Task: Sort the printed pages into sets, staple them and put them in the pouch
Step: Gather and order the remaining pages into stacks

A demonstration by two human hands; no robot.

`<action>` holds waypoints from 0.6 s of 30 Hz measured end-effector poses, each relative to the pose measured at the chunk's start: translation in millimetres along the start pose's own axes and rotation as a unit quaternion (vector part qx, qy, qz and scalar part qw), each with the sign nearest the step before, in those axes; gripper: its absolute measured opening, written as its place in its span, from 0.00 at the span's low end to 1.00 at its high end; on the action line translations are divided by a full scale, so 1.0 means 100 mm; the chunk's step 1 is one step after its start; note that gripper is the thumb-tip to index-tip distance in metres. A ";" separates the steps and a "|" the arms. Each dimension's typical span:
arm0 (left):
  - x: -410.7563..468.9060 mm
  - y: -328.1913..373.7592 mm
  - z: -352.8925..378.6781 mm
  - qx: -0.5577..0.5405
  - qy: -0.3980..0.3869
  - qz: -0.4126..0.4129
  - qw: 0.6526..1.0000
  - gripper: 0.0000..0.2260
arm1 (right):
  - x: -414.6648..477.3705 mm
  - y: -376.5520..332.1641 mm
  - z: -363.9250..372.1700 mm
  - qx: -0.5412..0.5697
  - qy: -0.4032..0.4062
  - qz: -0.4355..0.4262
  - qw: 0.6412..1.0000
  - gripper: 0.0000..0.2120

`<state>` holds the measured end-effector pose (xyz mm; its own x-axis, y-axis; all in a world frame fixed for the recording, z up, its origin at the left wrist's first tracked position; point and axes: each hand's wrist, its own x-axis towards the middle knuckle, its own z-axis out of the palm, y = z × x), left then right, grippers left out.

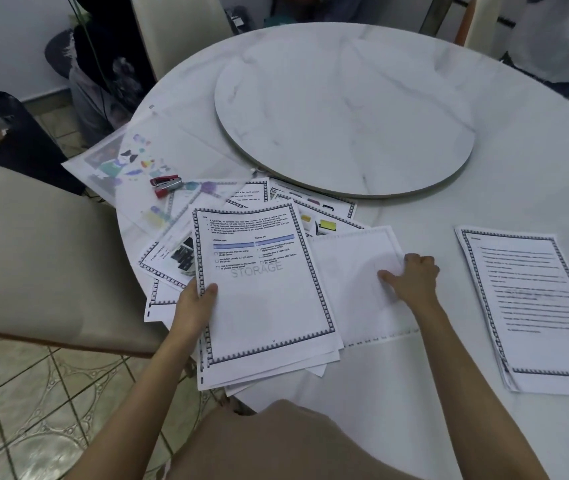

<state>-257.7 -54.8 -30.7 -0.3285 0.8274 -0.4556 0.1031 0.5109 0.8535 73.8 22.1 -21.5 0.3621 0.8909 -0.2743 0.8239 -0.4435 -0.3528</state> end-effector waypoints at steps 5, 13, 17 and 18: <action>0.00 0.02 0.01 0.006 -0.002 -0.004 1.000 0.15 | 0.00 -0.08 0.02 -0.008 0.015 0.030 0.999 0.33; -0.01 0.04 0.01 0.020 -0.004 -0.006 1.000 0.15 | 0.10 -0.08 -0.07 -0.013 -0.014 0.070 0.997 0.34; -0.01 0.04 0.01 0.028 -0.002 -0.007 1.000 0.15 | 0.14 -0.06 -0.09 0.016 -0.031 0.082 0.996 0.36; -0.01 0.04 0.01 0.030 -0.002 -0.006 1.000 0.15 | 0.14 -0.05 -0.09 0.027 -0.034 0.083 0.996 0.36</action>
<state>-255.7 -53.1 -26.9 -0.3268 0.8223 -0.4659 0.1548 0.5329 0.8319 78.8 37.6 -15.7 0.4583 0.7973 -0.3927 0.7299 -0.5898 -0.3457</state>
